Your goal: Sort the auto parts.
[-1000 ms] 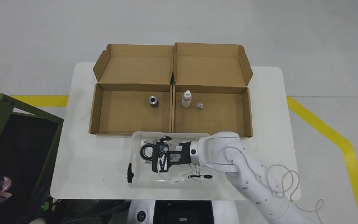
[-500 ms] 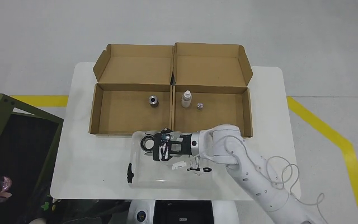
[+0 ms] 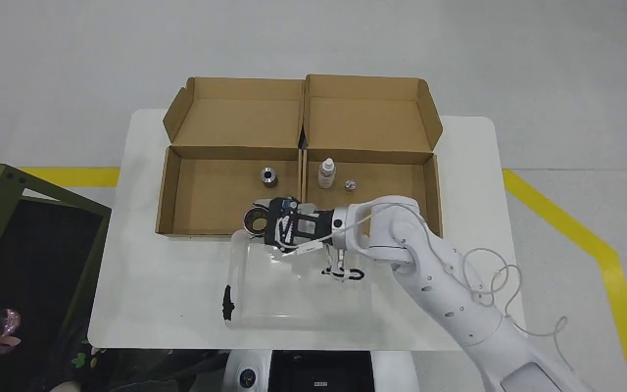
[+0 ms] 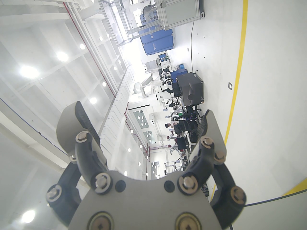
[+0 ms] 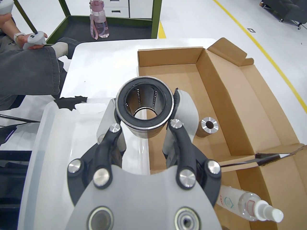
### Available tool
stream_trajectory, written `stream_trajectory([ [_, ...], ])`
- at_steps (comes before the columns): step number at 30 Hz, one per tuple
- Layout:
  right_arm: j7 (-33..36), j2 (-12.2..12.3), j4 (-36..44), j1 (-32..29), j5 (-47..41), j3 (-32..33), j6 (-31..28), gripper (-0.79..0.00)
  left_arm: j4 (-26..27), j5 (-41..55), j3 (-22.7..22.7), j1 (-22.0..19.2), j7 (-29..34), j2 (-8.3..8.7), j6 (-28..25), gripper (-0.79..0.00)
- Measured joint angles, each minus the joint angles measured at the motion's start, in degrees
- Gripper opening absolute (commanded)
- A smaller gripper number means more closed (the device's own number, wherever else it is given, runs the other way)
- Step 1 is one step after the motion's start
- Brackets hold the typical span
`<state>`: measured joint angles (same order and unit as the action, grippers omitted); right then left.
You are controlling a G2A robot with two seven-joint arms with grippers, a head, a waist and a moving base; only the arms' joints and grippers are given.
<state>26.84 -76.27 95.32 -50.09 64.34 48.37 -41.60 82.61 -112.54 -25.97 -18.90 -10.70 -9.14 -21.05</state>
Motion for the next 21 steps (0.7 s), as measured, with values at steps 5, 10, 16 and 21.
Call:
stream_trajectory([
  [5,0.1,-0.8,-4.0,3.3,-0.5,-1.2,2.2,-0.785,0.0,0.0,0.0,0.0,0.0,0.0,0.0,0.0],
  [10,0.0,-1.6,-8.0,6.0,-1.1,-2.4,3.8,-0.785,0.0,0.0,0.0,0.0,0.0,0.0,0.0,0.0],
  [16,-0.2,-2.6,-12.3,8.8,-1.2,-4.1,5.5,-0.785,0.0,0.0,0.0,0.0,0.0,0.0,0.0,0.0],
  [21,-0.4,-3.4,-15.0,10.1,-0.8,-5.4,6.5,-0.785,0.0,0.0,0.0,0.0,0.0,0.0,0.0,0.0],
])
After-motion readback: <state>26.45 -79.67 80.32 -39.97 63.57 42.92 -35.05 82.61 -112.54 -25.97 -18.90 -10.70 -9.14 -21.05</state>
